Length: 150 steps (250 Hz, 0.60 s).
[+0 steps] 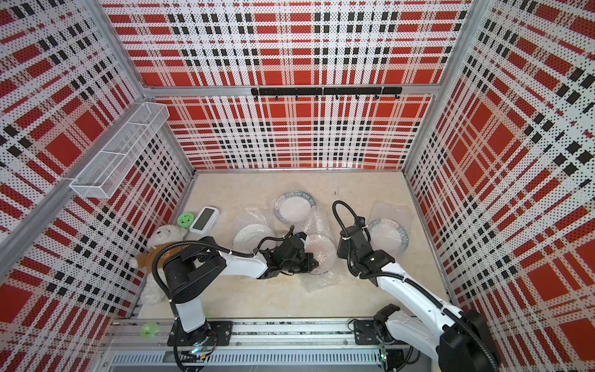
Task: Unpack dinner plates from bubble wrap
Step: Unwrap the bubble wrap at the center of the board.
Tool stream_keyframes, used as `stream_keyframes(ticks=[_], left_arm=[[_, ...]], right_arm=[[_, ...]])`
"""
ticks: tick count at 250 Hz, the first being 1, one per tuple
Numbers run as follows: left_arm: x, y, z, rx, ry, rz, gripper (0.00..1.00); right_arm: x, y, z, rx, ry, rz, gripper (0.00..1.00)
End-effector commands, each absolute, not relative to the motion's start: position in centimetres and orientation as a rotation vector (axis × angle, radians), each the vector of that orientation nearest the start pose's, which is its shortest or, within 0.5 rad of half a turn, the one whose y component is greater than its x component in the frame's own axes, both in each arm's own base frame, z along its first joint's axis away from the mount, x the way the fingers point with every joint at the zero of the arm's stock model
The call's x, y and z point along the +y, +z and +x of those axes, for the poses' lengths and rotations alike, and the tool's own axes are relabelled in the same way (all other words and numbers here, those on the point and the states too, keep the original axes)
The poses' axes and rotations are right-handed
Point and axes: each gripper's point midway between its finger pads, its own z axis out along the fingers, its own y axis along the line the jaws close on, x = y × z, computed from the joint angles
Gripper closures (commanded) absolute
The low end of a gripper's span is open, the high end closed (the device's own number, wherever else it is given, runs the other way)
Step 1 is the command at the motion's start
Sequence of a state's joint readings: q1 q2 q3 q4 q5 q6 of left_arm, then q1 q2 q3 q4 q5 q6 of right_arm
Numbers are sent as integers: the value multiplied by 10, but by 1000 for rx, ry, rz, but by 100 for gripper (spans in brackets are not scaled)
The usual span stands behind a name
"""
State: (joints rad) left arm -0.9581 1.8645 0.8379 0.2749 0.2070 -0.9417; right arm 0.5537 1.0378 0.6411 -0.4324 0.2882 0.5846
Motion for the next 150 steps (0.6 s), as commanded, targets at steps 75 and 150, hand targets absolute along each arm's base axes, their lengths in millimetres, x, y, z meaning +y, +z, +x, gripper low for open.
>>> stream_keyframes(ticks=[75,150], left_arm=[[-350,-29,205,2823,-859,105,100],[-348,-27,207,2813,-859,93,100]], right_arm=[[190,78,295,2563,202,-177,20],[181,51,306,2606,-17,-188,30]])
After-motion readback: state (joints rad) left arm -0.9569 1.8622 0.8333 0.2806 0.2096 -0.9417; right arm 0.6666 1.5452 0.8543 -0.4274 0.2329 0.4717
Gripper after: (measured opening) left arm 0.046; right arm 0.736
